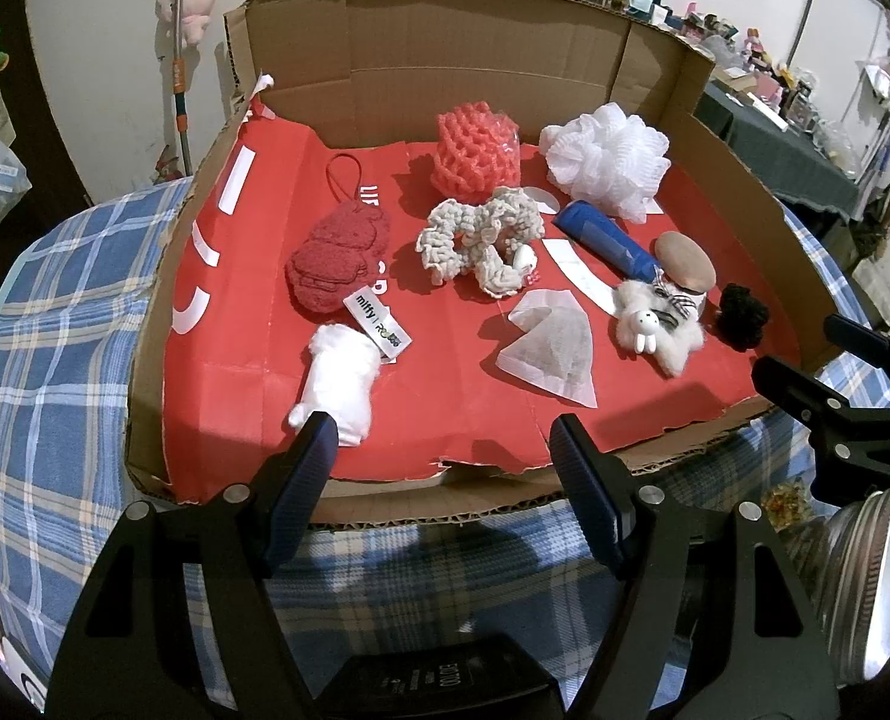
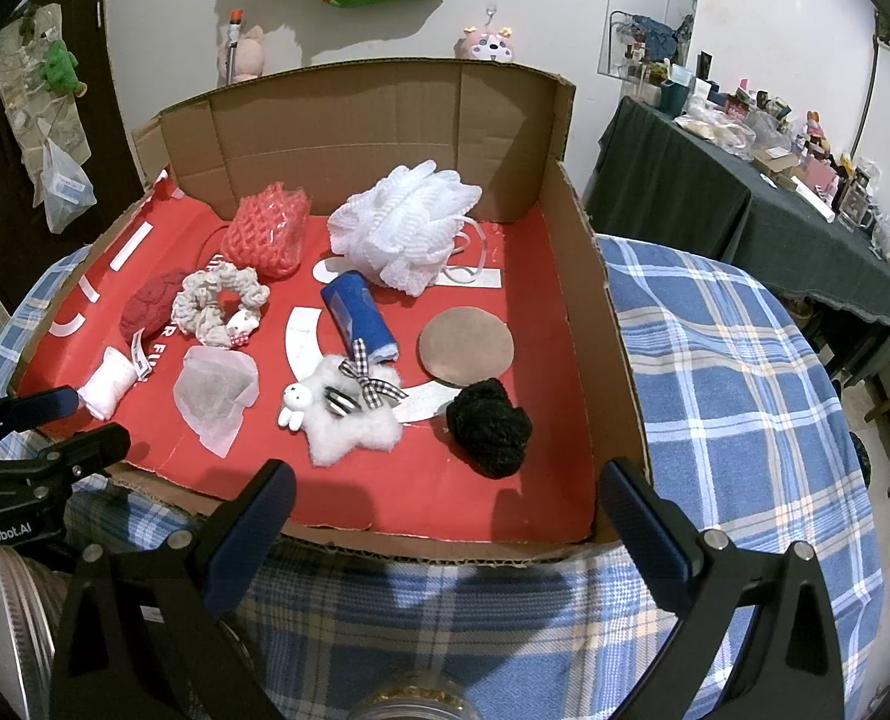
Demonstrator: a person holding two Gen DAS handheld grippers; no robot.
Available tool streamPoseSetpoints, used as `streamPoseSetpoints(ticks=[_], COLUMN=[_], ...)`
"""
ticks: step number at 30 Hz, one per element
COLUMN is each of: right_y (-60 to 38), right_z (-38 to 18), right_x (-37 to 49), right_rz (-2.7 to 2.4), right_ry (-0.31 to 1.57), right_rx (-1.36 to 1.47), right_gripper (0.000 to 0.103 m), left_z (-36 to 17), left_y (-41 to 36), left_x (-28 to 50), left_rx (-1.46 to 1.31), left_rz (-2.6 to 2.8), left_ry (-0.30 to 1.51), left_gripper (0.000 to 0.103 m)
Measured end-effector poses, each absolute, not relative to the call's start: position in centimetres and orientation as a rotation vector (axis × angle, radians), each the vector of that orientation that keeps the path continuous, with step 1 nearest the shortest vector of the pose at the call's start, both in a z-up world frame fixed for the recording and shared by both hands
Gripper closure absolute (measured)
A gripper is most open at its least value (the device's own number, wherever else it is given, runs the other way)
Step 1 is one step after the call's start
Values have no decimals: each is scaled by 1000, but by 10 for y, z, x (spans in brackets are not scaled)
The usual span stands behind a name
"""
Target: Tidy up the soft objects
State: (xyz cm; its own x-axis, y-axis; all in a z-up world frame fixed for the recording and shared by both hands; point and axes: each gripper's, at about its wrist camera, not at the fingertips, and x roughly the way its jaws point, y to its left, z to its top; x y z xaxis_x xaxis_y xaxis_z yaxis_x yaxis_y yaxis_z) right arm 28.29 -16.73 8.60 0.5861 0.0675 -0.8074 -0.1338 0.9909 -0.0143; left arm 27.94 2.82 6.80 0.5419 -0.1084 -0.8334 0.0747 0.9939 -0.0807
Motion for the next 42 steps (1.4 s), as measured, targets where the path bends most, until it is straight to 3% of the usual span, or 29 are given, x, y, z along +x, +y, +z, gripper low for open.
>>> streamPoseSetpoints(ticks=[25,27,32,35,42], right_y=[-182,-186,-193,-194,-184], right_z=[120,127,141,147,133], right_x=[262,254,222,194,136], right_rz=[117,105,79,82,126], right_ry=[883,865,818,776,730], right_rx=[-28,-30,-34,-37,-51], right_gripper=[0,0,0,0,0], left_z=[92,100,121,128,111], left_y=[29,30,34,34,16], left_x=[244,233,196,169,118], left_rx=[-59,-53,-56,-76,-59], left_rz=[-132,-126,-91,-106,-126], left_ry=[919,888,791,736,690], left_gripper=[30,23,20,8,7])
